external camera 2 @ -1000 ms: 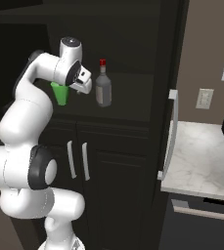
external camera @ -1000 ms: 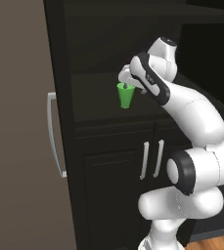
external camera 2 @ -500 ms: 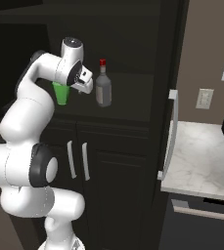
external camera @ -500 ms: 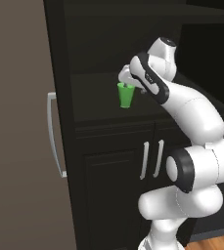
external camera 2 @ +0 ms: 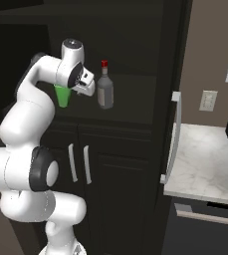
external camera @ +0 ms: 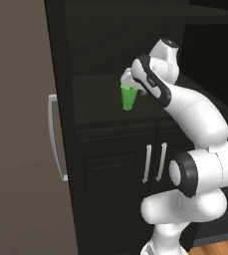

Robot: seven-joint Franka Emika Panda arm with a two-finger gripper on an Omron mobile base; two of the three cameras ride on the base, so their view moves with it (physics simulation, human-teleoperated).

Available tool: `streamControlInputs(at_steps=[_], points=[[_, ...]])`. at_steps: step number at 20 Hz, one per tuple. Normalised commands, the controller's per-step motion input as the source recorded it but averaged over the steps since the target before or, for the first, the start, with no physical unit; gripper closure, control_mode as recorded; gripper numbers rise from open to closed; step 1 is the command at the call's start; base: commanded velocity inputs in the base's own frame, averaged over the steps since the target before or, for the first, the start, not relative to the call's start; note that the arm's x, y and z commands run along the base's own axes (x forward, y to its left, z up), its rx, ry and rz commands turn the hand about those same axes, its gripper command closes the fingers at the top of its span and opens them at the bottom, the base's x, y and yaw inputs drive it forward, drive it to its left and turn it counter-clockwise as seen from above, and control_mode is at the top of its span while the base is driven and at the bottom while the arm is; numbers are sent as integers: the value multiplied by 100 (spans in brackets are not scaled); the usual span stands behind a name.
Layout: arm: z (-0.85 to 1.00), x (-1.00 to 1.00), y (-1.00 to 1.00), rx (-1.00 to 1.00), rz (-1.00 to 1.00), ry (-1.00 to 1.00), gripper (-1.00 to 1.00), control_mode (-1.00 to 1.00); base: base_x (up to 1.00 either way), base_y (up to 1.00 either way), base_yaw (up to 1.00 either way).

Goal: Open the cabinet directly in front. Then move the liquor and the cup to the dining counter with the jar on it.

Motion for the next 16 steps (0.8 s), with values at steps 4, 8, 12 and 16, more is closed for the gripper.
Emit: streamControlInputs(at_steps=[4,8,12,16], points=[[0,0,0,0,0,0,100,-100,0,0,0],[0,0,0,0,0,0,100,-100,0,0,0],[-4,-7,0,0,0,5,100,-100,0,0,0],[-7,-87,0,0,1,1,100,-100,0,0,0]])
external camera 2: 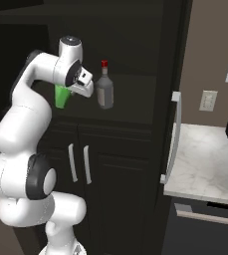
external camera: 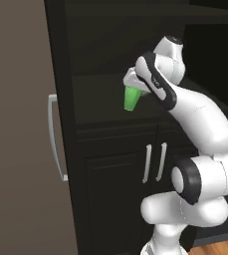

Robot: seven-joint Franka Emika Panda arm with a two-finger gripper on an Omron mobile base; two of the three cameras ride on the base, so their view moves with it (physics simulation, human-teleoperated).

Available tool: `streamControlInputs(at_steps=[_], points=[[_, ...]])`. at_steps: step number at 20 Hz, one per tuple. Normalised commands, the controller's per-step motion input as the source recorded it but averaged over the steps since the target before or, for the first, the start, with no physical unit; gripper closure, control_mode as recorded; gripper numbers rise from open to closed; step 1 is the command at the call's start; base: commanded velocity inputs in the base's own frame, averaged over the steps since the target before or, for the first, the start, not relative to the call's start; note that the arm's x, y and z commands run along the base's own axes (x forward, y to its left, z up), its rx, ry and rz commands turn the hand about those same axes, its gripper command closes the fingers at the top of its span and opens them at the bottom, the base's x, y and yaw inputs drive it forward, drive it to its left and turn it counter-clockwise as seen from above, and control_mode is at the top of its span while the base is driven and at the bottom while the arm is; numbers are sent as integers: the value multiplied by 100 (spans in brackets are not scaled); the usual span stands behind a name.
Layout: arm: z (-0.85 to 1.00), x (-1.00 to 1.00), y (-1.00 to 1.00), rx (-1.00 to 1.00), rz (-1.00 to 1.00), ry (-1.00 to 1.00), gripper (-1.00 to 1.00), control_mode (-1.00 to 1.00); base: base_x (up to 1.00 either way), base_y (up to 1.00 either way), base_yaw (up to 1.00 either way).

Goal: Open the cabinet directly in front. Then move the liquor and the cup to the dining counter with the jar on it.

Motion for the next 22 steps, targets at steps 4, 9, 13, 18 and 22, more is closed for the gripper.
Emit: streamControlInputs(at_steps=[4,9,13,18,22], points=[[-8,-100,3,0,3,-1,100,-100,0,0,0],[0,-100,16,0,7,-17,100,-100,0,0,0],[11,-100,23,-10,2,-49,100,-100,0,0,0],[20,-71,18,-17,0,-60,100,-100,0,0,0],[0,0,0,0,0,0,100,-100,0,0,0]])
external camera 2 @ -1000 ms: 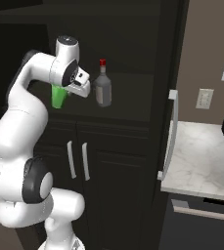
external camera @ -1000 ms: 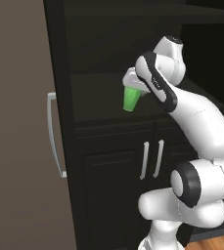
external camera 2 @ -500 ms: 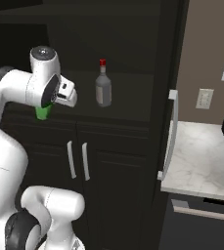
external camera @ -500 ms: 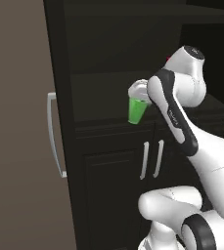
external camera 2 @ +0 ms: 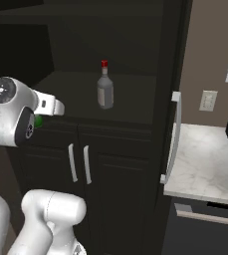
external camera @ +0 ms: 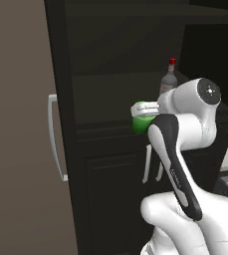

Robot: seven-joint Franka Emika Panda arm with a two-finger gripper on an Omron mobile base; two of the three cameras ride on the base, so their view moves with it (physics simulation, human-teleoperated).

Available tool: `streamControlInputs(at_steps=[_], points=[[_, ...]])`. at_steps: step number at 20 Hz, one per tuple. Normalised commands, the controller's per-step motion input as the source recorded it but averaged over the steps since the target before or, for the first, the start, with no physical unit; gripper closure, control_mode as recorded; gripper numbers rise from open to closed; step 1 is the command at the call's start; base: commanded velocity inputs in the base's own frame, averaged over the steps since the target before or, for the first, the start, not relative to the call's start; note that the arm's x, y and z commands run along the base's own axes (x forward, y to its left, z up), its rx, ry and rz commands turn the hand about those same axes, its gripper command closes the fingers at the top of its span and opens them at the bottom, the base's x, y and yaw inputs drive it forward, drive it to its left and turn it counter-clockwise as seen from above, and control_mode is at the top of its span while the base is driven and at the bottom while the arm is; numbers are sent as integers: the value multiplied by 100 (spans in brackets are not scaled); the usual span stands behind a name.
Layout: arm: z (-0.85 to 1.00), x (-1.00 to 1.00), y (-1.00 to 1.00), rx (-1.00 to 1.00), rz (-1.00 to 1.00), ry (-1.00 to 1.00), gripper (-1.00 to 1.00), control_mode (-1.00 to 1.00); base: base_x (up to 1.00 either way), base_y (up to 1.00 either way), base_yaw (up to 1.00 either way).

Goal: Open the cabinet directly in front. Then move the liquor and the cup to the dining counter with the jar on it.

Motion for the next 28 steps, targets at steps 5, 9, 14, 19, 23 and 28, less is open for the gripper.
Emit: streamControlInputs(at_steps=[5,9,14,19,23,28], points=[[1,-17,0,0,0,-17,100,-100,0,0,0],[0,-3,0,0,0,-6,100,-100,0,0,0],[0,-1,0,0,0,0,100,-100,0,0,0],[0,-11,1,0,0,0,100,100,-80,25,4],[0,0,0,0,0,0,100,100,-100,9,0],[0,0,0,0,0,0,100,100,-82,-42,-9]])
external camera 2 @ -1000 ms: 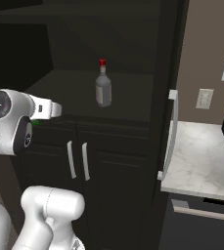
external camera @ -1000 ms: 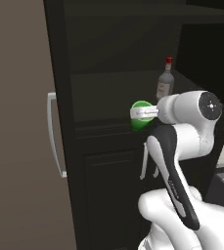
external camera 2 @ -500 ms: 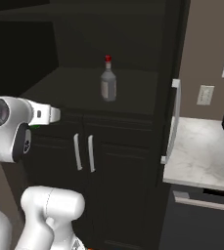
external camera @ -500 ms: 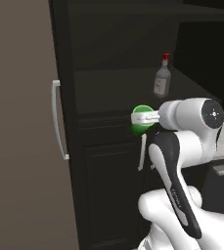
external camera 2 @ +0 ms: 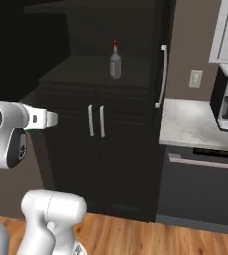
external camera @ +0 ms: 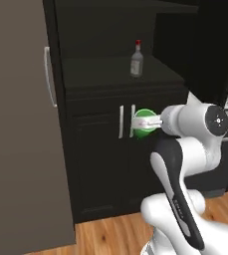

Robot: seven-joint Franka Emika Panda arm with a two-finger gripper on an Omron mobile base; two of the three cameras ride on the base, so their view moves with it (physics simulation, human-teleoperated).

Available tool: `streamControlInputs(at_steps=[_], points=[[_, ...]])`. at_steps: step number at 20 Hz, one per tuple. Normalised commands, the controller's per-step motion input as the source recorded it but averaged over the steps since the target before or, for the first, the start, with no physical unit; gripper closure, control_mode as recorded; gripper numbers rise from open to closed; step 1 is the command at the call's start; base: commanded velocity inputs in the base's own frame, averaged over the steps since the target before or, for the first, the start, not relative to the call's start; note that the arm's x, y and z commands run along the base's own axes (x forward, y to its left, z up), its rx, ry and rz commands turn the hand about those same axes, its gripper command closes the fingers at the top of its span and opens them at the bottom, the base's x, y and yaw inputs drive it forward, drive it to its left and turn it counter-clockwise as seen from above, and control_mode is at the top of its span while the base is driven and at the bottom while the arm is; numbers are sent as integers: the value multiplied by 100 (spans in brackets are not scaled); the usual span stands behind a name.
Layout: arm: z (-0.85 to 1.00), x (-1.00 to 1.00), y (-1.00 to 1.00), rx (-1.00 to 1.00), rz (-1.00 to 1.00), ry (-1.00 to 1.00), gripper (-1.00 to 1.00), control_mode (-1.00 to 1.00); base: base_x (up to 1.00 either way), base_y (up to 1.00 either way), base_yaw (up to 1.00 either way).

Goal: Open the cabinet directly in front. Then move the liquor and the cup to the dining counter with the jar on it.

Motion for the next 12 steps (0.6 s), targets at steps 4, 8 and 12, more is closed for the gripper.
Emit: streamControlInputs(at_steps=[4,8,12], points=[[0,0,0,0,0,0,100,100,-31,-100,-15],[0,0,0,0,0,0,100,100,-5,-100,-19],[0,0,0,0,0,0,100,100,3,-100,-58]])
